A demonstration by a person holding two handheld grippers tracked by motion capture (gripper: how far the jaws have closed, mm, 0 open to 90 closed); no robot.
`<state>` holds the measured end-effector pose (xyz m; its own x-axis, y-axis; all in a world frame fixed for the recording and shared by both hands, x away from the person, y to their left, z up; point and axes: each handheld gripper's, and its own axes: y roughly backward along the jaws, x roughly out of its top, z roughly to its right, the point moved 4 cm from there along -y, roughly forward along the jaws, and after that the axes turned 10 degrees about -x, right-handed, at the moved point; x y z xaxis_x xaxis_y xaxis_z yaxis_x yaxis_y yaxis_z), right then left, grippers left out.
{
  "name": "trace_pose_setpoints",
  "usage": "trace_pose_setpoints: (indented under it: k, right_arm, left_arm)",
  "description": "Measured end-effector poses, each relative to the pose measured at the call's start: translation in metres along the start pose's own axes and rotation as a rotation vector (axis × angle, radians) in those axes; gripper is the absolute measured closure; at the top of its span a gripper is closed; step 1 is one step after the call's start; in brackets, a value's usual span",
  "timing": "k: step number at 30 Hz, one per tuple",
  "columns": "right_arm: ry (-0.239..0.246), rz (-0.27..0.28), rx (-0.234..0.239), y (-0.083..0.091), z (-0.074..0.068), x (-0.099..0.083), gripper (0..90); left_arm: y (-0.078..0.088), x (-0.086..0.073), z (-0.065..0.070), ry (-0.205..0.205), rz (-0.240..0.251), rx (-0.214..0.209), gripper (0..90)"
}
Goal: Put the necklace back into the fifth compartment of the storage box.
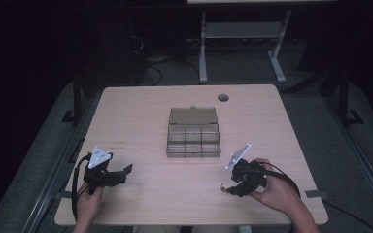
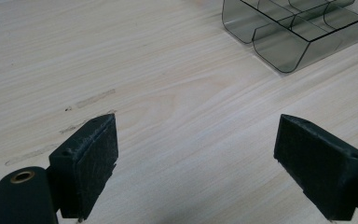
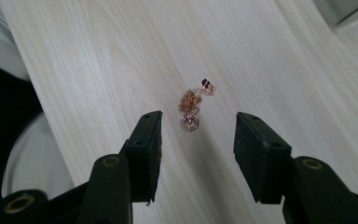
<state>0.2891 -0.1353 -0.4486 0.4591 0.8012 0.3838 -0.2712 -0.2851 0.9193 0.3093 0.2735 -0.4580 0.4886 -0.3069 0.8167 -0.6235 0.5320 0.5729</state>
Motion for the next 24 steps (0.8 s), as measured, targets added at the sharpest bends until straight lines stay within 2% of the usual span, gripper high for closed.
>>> trace_pose_setpoints:
  k: [5, 18, 24]
  right_arm:
    - [0.021, -0.025, 0.019, -0.01, -0.003, 0.009, 55.7]
    - [0.029, -0.084, 0.023, -0.025, -0.007, 0.018, 64.4]
    - [0.047, -0.116, 0.005, -0.034, -0.009, 0.022, 65.3]
  left_arm:
    - [0.0, -0.001, -0.001, 0.002, 0.002, 0.002, 13.1]
    - [0.002, -0.001, -0.003, 0.013, 0.011, 0.005, 13.1]
    - [0.001, 0.0, -0.003, 0.009, 0.011, 0.007, 13.1]
